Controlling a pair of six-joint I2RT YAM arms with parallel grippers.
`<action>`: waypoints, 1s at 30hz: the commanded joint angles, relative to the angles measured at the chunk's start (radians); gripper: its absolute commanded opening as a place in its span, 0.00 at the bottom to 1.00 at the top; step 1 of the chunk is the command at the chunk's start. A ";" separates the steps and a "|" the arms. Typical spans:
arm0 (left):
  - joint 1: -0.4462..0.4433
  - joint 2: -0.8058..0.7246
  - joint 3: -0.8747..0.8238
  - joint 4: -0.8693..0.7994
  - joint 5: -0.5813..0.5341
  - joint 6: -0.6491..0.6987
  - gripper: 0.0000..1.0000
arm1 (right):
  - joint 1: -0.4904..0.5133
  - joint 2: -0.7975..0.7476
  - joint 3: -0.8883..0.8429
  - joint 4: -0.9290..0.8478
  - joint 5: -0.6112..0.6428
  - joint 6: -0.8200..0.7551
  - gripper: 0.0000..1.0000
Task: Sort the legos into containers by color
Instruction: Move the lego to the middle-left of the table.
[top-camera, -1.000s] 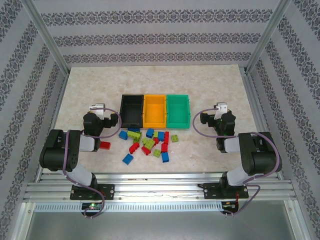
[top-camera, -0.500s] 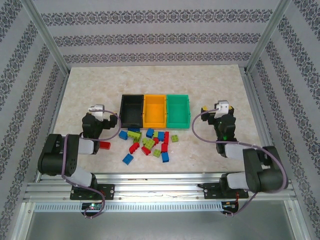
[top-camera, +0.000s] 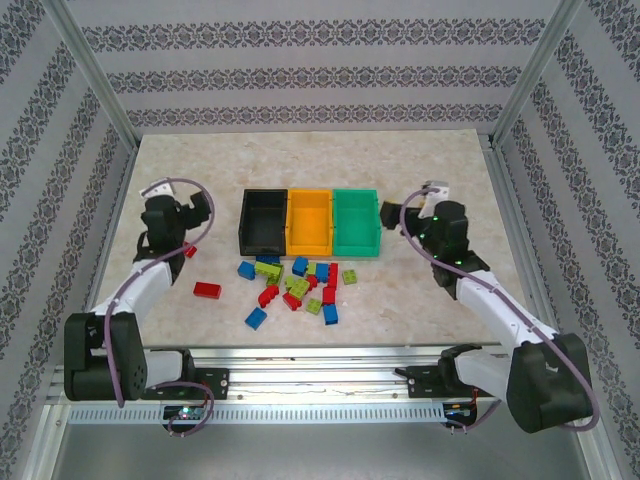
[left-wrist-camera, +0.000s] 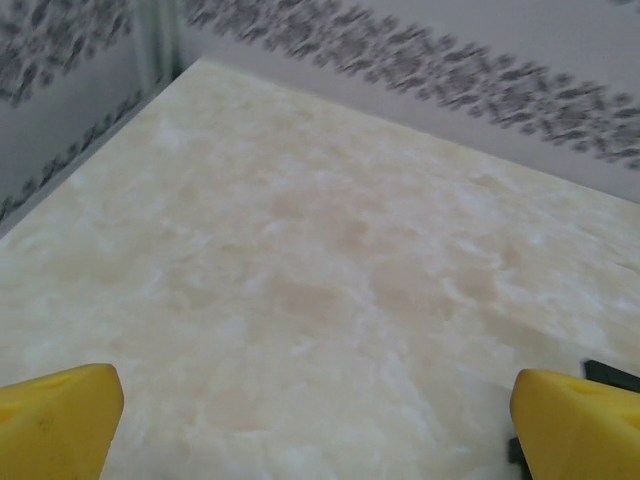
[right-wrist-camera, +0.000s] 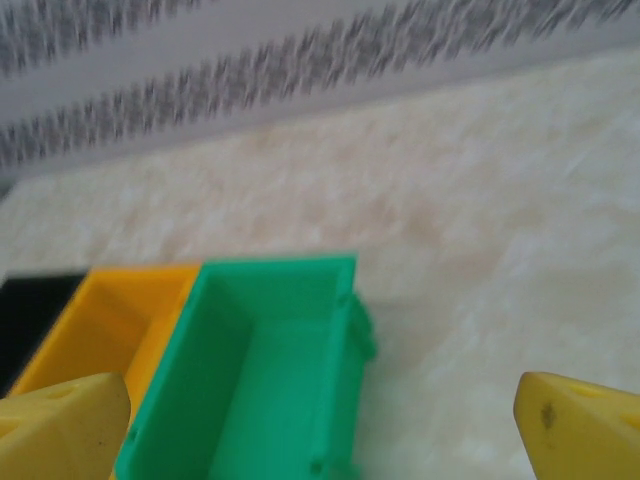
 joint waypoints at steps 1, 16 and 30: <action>0.039 0.080 0.123 -0.335 -0.008 -0.108 0.99 | 0.126 0.002 -0.040 -0.043 0.134 -0.015 0.98; 0.081 0.453 0.448 -0.703 0.226 -0.086 0.92 | 0.270 0.082 -0.071 0.060 0.338 -0.021 0.97; 0.055 0.351 0.258 -0.648 0.420 -0.083 0.78 | 0.352 0.383 0.125 0.053 0.151 -0.043 0.74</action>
